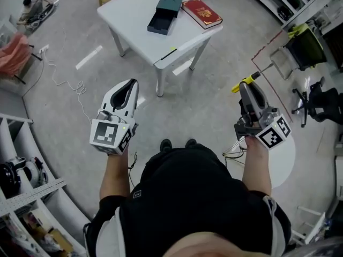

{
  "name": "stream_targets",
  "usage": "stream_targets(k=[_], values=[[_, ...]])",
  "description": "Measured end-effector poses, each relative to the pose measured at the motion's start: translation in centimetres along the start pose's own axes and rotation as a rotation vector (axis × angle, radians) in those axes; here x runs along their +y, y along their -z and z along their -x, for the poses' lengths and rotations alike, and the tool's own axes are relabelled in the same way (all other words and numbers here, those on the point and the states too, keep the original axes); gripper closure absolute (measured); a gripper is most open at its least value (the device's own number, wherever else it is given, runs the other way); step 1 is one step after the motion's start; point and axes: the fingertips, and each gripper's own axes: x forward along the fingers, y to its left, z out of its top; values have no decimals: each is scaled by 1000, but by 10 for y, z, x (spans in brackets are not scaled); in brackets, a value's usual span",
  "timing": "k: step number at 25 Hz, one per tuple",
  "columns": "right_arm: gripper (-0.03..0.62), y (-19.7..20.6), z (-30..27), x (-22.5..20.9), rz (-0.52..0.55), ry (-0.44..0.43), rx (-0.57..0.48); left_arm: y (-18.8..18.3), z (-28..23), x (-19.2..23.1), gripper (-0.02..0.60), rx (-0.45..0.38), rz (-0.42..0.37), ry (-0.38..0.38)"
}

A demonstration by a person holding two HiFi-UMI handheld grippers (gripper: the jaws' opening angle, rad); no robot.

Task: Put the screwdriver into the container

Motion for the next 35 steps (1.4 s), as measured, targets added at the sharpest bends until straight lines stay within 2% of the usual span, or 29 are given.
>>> stream_targets(k=[8,16,29,35], values=[[513,1,-46,-47,-43,-70,13,9,-38,17,555,25,23,-55],[513,-14,-87,-141,-103,-133,26,6,-117,15,555,66,29,-102],[513,-61,-121,-288,-145,-251,66,-26,-255,-8,555,51,40,-232],[513,-73,-125,-327,-137,-295,88,-33,-294,-18,563,48,34,-287]])
